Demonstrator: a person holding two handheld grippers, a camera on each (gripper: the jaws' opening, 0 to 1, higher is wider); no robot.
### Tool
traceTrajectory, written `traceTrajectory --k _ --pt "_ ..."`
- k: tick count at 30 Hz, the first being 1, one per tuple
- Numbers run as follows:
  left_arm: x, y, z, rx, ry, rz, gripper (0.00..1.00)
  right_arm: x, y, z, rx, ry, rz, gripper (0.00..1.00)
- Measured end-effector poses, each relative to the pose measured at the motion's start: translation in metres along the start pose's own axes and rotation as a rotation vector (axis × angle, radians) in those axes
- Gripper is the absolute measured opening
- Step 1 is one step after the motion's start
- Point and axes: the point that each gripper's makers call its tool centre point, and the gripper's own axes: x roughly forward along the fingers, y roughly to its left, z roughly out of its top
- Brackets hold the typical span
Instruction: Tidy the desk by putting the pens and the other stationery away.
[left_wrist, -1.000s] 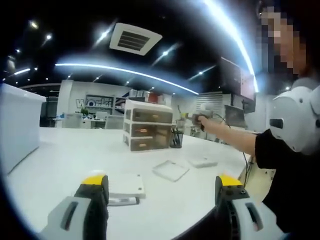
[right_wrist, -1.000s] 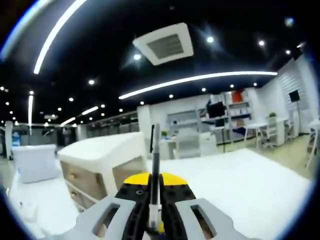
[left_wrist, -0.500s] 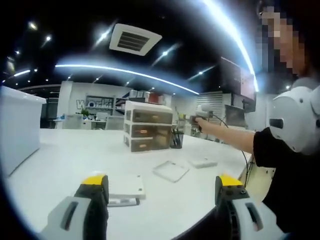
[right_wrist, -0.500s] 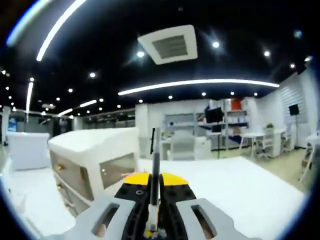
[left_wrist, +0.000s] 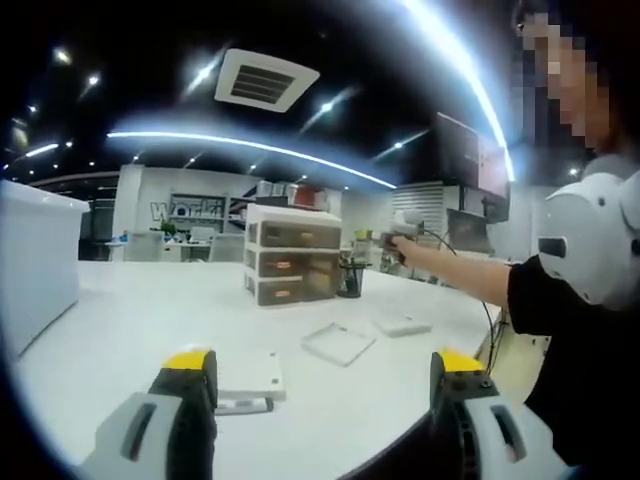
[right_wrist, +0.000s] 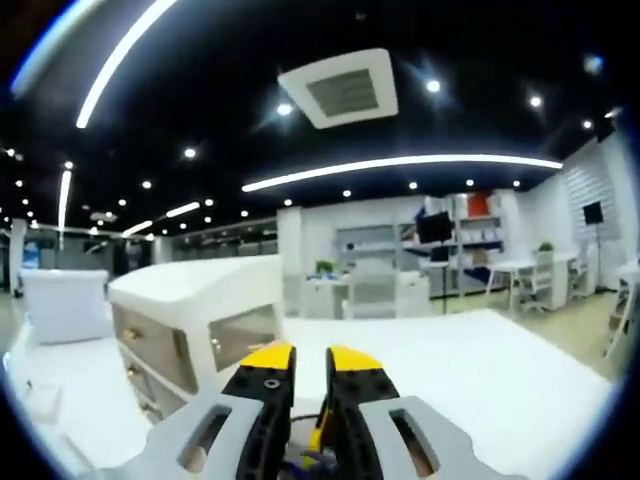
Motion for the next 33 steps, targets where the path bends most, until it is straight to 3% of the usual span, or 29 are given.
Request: traceTrajectory --k 20,25,33 --pt "0.009 -0.01 0.001 0.008 0.001 -0.029 0.87 -0.038 -0.027 0.006 0.045 -0.024 -0.029 0.1" --pt "0.009 -0.01 0.001 0.009 0.002 -0.03 0.87 -0.052 -0.026 0.003 0.046 -0.021 -0.024 0.11" --pt "0.013 -0.013 0.0 0.009 0.006 -0.043 0.87 -0.095 -0.009 -0.01 0.031 -0.002 0.012 0.14"
